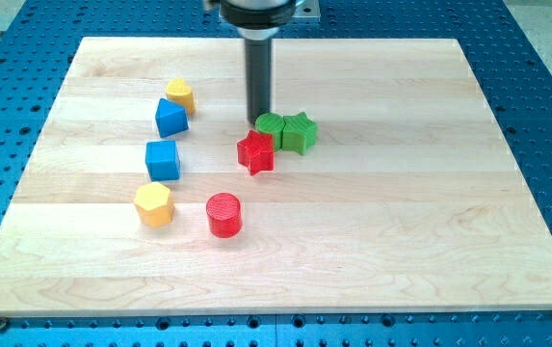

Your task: Push the red blocks and the green blocks together with each other

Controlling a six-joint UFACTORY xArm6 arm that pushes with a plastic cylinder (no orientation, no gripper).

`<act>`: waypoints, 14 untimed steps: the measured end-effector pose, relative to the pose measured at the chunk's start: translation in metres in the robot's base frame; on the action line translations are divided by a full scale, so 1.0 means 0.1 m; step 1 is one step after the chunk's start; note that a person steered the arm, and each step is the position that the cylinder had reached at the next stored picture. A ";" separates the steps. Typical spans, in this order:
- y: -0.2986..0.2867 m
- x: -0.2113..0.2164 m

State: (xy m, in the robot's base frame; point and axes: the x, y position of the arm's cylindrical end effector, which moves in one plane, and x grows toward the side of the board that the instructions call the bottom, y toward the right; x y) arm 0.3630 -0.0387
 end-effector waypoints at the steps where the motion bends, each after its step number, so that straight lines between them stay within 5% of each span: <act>1: -0.24 -0.01; 4: 0.88 0.35; 8: 0.00 1.18; 9: 0.58 1.00; 11: 0.55 1.51; 14: 1.39 0.91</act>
State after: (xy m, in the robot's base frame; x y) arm 0.4539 0.0999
